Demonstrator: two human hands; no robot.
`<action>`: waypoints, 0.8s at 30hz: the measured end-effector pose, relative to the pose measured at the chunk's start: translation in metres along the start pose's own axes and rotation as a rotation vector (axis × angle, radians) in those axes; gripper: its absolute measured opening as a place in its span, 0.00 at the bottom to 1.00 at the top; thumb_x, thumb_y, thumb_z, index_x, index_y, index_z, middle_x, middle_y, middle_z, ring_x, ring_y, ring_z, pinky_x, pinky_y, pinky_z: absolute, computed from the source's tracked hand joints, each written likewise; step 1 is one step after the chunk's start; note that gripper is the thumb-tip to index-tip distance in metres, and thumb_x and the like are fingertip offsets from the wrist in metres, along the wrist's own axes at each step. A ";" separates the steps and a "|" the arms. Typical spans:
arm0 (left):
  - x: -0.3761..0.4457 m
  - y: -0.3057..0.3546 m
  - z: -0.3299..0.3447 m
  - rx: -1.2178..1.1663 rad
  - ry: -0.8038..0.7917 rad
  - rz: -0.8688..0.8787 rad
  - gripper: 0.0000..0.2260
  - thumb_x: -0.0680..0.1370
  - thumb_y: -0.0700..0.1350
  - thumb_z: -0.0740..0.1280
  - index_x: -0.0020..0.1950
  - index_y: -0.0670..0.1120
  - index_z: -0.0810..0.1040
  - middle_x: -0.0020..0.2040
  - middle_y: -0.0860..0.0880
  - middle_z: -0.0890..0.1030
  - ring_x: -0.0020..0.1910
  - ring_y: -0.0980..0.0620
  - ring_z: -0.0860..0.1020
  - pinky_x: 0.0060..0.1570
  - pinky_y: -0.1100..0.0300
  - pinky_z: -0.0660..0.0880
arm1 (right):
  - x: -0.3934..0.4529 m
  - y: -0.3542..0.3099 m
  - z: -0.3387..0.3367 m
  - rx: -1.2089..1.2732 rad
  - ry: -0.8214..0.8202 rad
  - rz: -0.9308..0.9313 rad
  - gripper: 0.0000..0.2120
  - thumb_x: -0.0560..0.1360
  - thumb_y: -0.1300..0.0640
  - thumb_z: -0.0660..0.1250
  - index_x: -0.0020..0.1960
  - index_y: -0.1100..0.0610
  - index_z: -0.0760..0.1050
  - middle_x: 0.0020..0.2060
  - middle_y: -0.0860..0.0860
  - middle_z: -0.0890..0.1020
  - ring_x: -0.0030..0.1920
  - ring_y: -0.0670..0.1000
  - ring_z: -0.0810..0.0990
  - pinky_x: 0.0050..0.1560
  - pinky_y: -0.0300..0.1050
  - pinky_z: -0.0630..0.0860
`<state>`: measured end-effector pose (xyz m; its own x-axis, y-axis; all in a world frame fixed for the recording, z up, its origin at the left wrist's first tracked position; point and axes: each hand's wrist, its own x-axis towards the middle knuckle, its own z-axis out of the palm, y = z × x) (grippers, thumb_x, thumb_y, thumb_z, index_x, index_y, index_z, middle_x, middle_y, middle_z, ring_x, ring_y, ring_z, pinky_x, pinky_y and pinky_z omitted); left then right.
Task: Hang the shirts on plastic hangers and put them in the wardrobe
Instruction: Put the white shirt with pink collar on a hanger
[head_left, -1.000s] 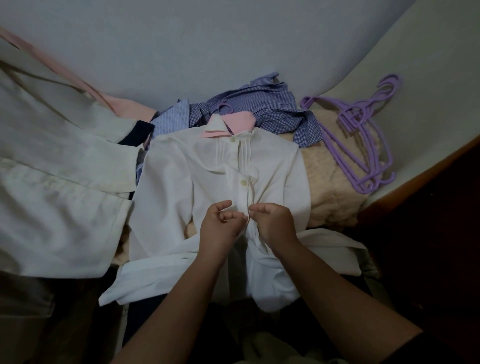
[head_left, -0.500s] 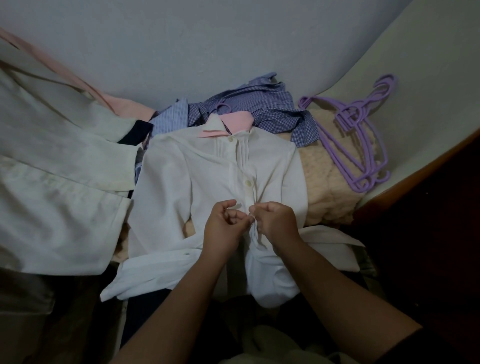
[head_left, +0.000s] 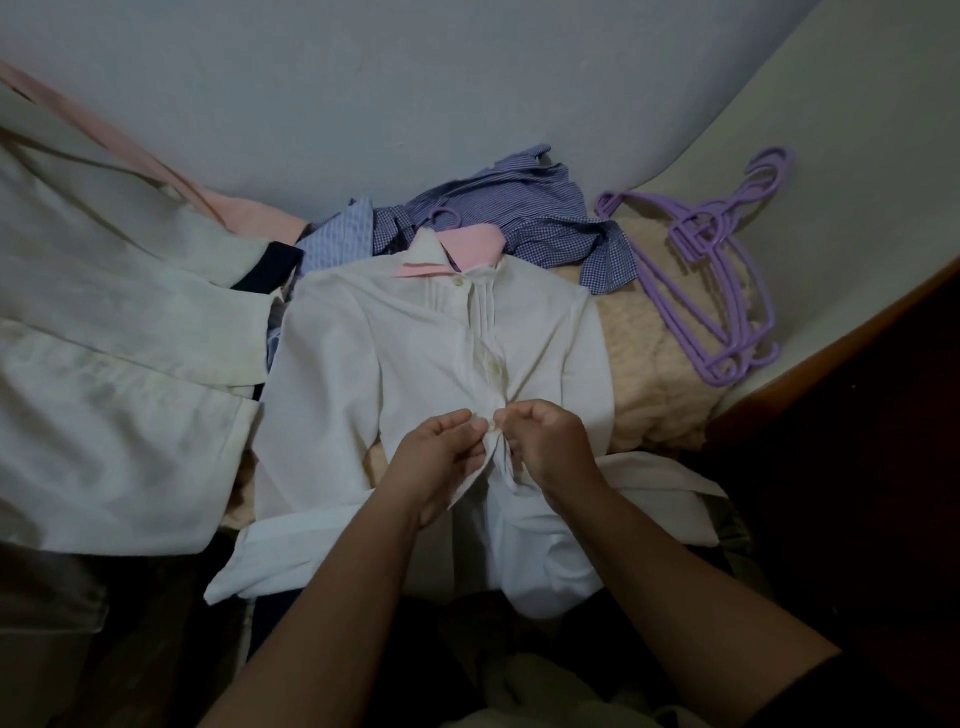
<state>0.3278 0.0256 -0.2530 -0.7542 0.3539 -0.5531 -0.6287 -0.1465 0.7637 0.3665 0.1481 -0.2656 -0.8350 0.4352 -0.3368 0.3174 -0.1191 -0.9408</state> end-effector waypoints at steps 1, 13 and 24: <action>0.000 0.003 0.000 -0.008 -0.017 -0.025 0.04 0.77 0.34 0.65 0.49 0.40 0.77 0.41 0.44 0.81 0.39 0.51 0.78 0.43 0.62 0.79 | 0.000 -0.001 -0.001 0.001 -0.015 0.003 0.03 0.75 0.60 0.68 0.43 0.56 0.79 0.37 0.54 0.82 0.41 0.53 0.80 0.47 0.46 0.79; 0.023 0.056 0.001 0.544 0.005 0.150 0.20 0.73 0.43 0.73 0.63 0.46 0.72 0.49 0.48 0.82 0.41 0.51 0.77 0.34 0.65 0.73 | 0.054 -0.073 0.000 0.101 -0.023 0.028 0.08 0.81 0.56 0.58 0.43 0.52 0.68 0.30 0.52 0.69 0.24 0.47 0.66 0.26 0.39 0.64; 0.069 0.051 0.001 0.825 0.076 0.236 0.37 0.66 0.42 0.79 0.70 0.46 0.65 0.52 0.49 0.77 0.50 0.51 0.78 0.58 0.53 0.75 | 0.100 -0.076 -0.003 0.144 -0.026 0.106 0.05 0.79 0.60 0.61 0.55 0.54 0.68 0.48 0.55 0.77 0.45 0.52 0.78 0.50 0.50 0.77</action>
<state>0.2443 0.0435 -0.2517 -0.8769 0.3319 -0.3478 -0.1375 0.5201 0.8430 0.2605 0.2034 -0.2275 -0.8121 0.3908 -0.4333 0.3380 -0.2902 -0.8953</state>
